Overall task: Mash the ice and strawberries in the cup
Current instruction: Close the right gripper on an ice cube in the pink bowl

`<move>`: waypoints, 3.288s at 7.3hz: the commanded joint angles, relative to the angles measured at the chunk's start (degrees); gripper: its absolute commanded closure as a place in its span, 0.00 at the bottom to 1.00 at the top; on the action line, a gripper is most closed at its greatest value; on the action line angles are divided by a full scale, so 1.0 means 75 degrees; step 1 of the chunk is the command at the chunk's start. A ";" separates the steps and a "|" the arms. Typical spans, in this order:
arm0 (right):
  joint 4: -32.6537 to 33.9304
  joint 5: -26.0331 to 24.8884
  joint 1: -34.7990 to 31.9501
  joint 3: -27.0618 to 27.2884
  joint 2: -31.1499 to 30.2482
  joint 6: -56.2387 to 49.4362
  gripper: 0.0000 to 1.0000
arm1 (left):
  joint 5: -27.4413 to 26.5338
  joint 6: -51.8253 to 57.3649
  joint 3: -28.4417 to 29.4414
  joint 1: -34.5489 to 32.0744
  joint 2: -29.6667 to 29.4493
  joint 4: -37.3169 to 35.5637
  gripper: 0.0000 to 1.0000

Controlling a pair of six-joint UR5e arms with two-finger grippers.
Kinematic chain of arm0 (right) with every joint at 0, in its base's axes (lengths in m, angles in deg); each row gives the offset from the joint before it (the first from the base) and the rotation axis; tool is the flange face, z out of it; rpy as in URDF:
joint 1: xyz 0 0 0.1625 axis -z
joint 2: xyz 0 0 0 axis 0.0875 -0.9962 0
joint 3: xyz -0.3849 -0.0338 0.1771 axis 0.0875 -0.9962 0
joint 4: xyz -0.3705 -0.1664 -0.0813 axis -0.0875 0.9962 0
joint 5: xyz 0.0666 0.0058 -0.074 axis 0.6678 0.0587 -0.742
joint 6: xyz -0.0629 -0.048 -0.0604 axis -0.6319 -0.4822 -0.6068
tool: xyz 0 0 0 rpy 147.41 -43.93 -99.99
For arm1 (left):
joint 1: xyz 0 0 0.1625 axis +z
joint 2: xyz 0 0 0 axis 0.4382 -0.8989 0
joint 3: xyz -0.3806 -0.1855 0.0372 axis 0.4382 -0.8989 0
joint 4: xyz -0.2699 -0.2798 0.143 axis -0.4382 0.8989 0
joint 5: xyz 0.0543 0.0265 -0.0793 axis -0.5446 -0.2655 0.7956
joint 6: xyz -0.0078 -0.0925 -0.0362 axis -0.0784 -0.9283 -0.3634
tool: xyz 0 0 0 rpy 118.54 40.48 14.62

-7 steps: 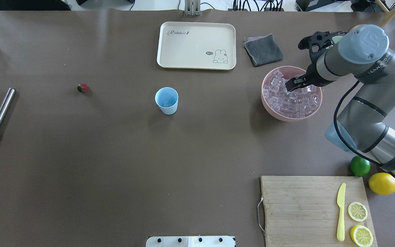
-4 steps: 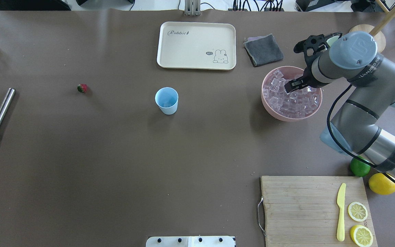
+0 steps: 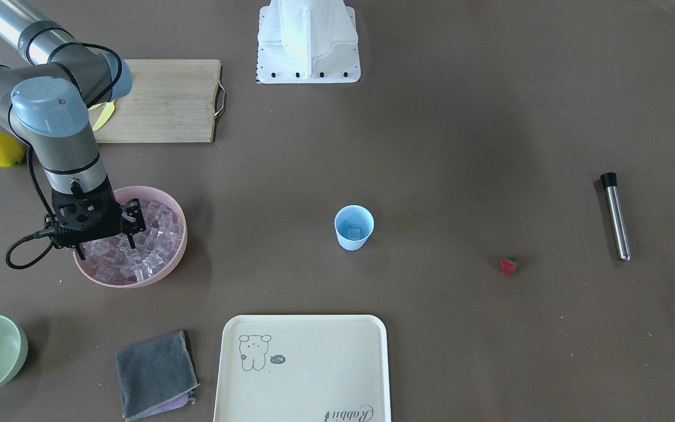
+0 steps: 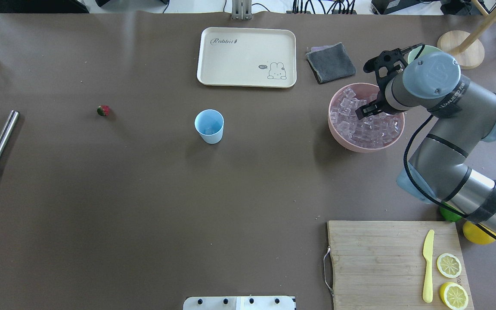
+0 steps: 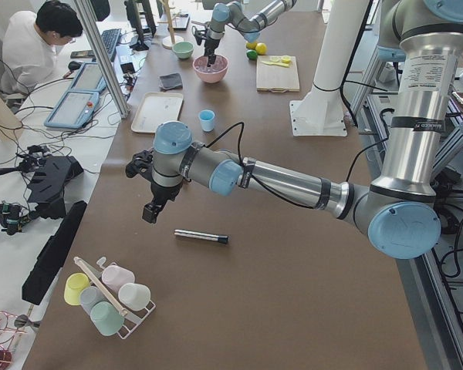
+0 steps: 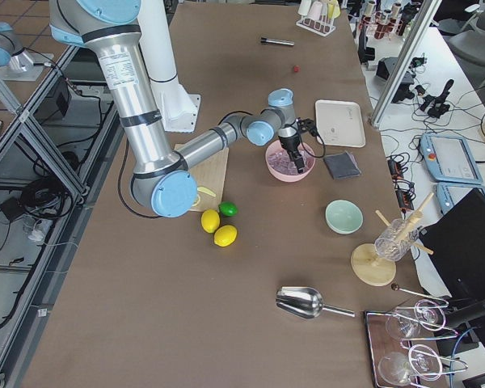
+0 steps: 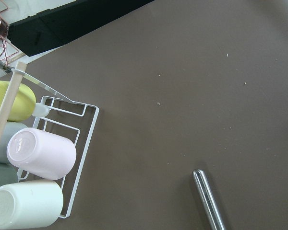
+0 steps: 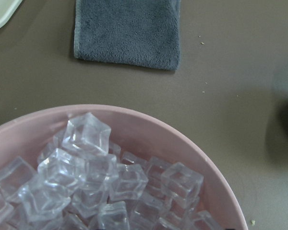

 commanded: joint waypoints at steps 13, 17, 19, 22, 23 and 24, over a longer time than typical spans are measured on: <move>0.0053 -0.0683 0.0420 0.0118 -0.0057 0.0114 0.36 | 0.0000 -0.0011 0.0005 0.0000 0.0079 0.0110 0.03; 0.0053 -0.0684 0.0514 0.0200 -0.0045 0.0314 0.40 | 0.0000 0.0001 0.0016 0.0000 0.0114 0.0110 0.03; 0.0053 -0.0707 0.0526 0.0177 -0.0045 0.0314 0.40 | 0.0000 -0.0011 0.0017 0.0000 0.0160 0.0168 0.03; 0.0053 -0.0719 0.0526 0.0188 -0.0057 0.0314 0.63 | 0.0000 -0.0034 0.0087 0.0000 0.0161 0.0332 0.03; 0.0053 -0.0719 0.0526 0.0189 -0.0057 0.0325 0.65 | 0.0000 -0.0035 0.0098 0.0000 0.0161 0.0344 0.03; 0.0053 -0.0719 0.0526 0.0200 -0.0057 0.0418 0.71 | 0.0000 -0.0035 0.0099 0.0000 0.0161 0.0344 0.03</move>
